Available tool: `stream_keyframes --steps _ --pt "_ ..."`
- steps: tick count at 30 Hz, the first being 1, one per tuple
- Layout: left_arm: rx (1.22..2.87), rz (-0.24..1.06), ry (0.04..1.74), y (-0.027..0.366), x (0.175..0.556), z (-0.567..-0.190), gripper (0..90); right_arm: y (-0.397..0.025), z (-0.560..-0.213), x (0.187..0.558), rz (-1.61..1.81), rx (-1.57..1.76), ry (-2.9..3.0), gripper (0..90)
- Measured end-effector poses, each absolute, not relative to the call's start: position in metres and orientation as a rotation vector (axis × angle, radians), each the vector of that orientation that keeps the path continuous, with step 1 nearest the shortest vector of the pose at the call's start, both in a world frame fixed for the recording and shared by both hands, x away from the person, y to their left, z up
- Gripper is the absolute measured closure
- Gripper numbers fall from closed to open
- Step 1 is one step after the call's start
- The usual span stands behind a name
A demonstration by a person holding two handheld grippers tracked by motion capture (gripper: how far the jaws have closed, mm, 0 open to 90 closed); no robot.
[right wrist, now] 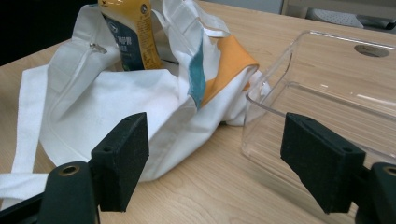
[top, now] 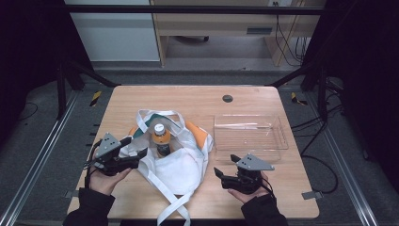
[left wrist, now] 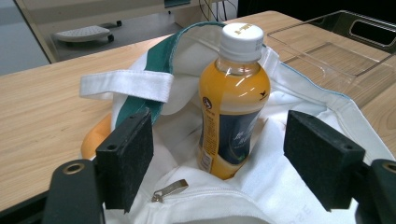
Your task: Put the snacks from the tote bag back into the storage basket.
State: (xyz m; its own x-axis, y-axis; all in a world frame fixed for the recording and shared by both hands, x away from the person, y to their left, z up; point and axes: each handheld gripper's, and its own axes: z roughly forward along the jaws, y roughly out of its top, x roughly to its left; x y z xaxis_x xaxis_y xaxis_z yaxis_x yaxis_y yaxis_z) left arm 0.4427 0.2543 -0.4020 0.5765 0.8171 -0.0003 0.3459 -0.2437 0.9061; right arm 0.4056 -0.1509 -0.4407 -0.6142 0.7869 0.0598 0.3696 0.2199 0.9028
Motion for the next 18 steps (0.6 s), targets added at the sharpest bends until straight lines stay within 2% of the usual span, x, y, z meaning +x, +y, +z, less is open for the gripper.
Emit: stream_keyframes --steps 18 --pt "1.826 0.610 0.927 0.235 0.452 -0.396 19.3 -0.190 -0.452 0.396 1.327 1.160 2.051 19.1"
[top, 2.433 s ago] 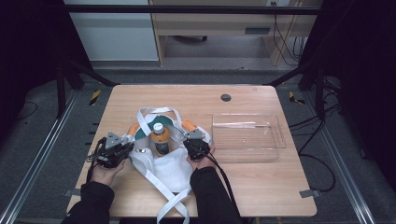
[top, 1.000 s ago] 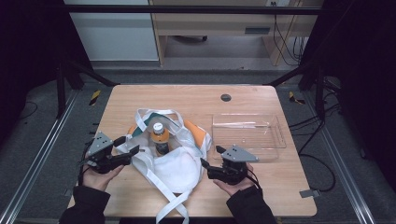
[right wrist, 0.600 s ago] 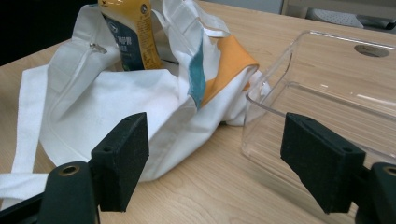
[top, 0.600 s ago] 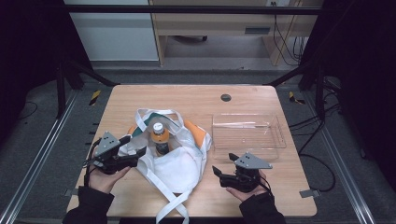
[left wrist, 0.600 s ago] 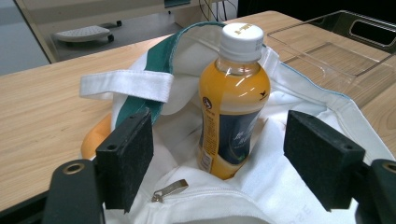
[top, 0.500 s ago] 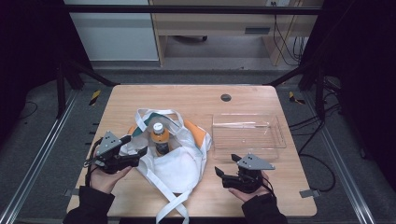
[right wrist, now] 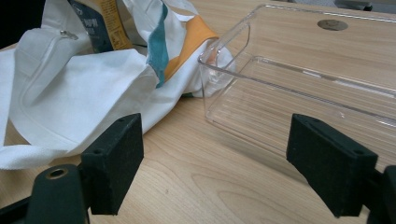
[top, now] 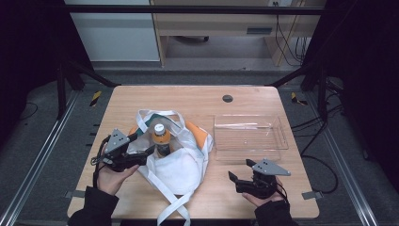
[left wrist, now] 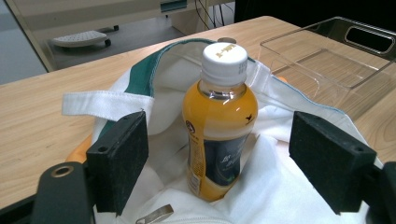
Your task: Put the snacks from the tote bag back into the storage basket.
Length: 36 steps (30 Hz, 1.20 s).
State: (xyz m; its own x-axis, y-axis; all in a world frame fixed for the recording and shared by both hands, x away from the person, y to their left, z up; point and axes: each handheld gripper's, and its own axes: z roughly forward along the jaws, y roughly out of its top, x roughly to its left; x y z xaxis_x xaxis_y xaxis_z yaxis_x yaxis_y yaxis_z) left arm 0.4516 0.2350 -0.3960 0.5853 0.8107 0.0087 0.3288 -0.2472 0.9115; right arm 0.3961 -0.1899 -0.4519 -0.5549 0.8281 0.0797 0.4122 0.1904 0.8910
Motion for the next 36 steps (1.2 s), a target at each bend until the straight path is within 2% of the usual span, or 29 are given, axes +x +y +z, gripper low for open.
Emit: stream_keyframes --steps 22,36 --pt "1.840 0.598 0.912 0.219 0.473 -0.391 20.3 -0.201 -0.453 0.388 1.294 1.184 2.045 17.7" --pt "1.859 0.602 0.907 0.210 0.486 -0.393 25.2 -0.205 -0.454 0.383 1.291 1.184 2.057 17.6"
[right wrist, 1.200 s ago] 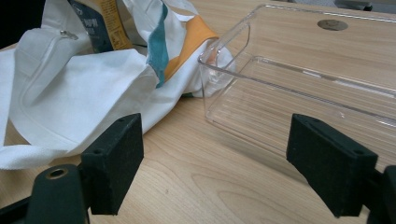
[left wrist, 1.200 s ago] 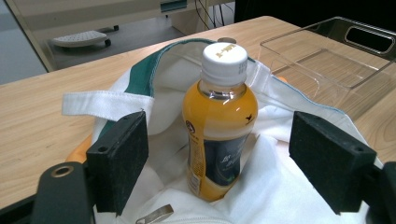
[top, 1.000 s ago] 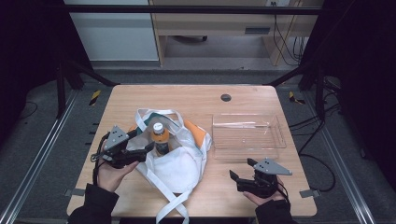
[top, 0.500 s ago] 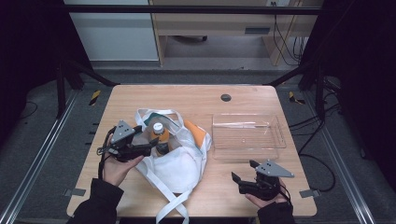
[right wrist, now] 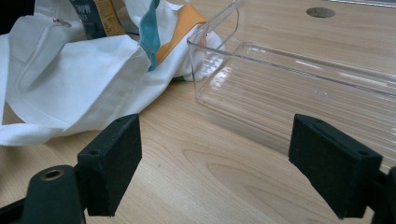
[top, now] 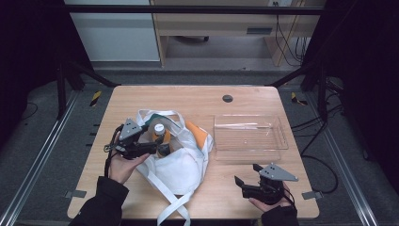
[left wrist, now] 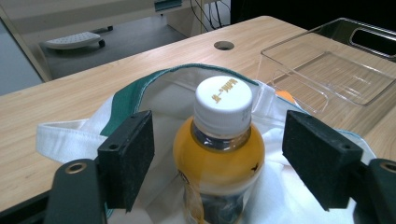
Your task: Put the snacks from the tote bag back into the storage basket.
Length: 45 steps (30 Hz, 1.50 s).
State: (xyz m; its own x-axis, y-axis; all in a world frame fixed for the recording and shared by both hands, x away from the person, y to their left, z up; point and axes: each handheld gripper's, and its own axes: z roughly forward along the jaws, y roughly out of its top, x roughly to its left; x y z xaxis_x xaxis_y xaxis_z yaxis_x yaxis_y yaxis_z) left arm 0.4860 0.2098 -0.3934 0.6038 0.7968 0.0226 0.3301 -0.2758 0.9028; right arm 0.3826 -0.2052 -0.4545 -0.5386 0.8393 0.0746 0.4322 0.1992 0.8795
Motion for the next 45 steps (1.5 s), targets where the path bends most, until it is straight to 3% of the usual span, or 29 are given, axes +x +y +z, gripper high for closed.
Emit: stream_keyframes --steps 12,26,36,45 --pt "1.869 0.618 0.922 0.201 0.497 -0.398 30.9 -0.205 -0.455 0.383 1.285 1.187 2.063 17.9" --pt "1.839 0.602 0.941 0.193 0.502 -0.400 50.6 -0.205 -0.456 0.384 1.274 1.195 2.067 18.4" --pt "1.836 0.628 0.929 0.191 0.501 -0.399 57.3 -0.205 -0.458 0.385 1.263 1.194 2.075 18.4" --pt "1.833 0.632 0.937 0.190 0.500 -0.398 58.1 -0.205 -0.458 0.385 1.265 1.204 2.074 18.4"
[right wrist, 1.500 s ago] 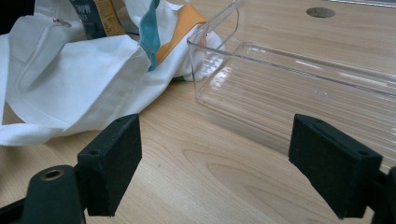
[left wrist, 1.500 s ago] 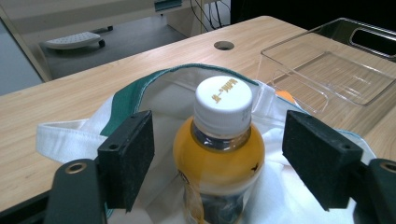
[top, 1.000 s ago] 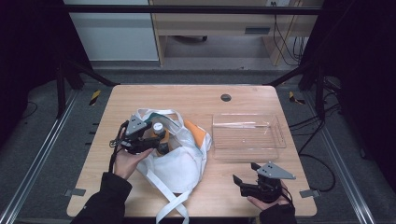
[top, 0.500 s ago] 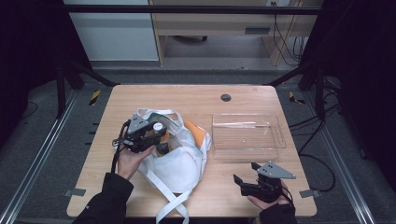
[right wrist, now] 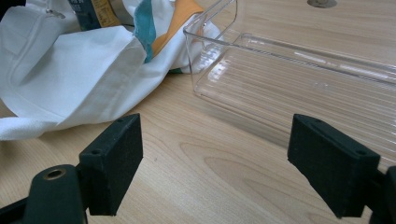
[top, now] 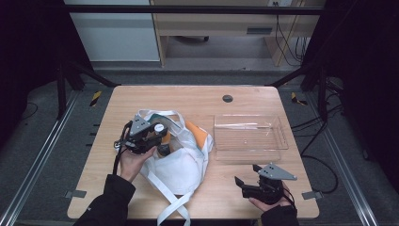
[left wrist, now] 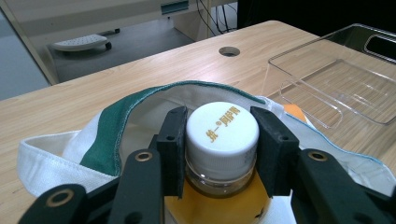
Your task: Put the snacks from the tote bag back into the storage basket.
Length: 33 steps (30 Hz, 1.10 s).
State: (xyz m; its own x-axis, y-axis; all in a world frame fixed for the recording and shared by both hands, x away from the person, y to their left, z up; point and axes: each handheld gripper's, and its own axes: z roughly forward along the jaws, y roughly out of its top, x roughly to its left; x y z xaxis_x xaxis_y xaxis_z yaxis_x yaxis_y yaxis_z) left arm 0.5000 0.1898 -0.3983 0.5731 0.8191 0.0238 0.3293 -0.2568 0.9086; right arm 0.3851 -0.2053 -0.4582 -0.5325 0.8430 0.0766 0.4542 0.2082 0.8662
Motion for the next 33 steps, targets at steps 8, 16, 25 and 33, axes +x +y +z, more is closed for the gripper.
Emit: stream_keyframes --steps 8,16,25,33 --pt "1.828 0.637 0.947 0.189 0.501 -0.397 58.3 -0.205 -0.459 0.385 1.265 1.206 2.078 18.5" --pt "1.823 0.668 0.937 0.188 0.496 -0.389 58.3 -0.205 -0.459 0.385 1.263 1.204 2.082 18.8" --pt "1.792 0.693 0.960 0.195 0.494 -0.378 58.3 -0.205 -0.459 0.385 1.262 1.203 2.083 18.8" --pt "1.767 0.678 0.963 0.200 0.489 -0.366 58.4 -0.205 -0.459 0.385 1.263 1.204 2.081 18.8"
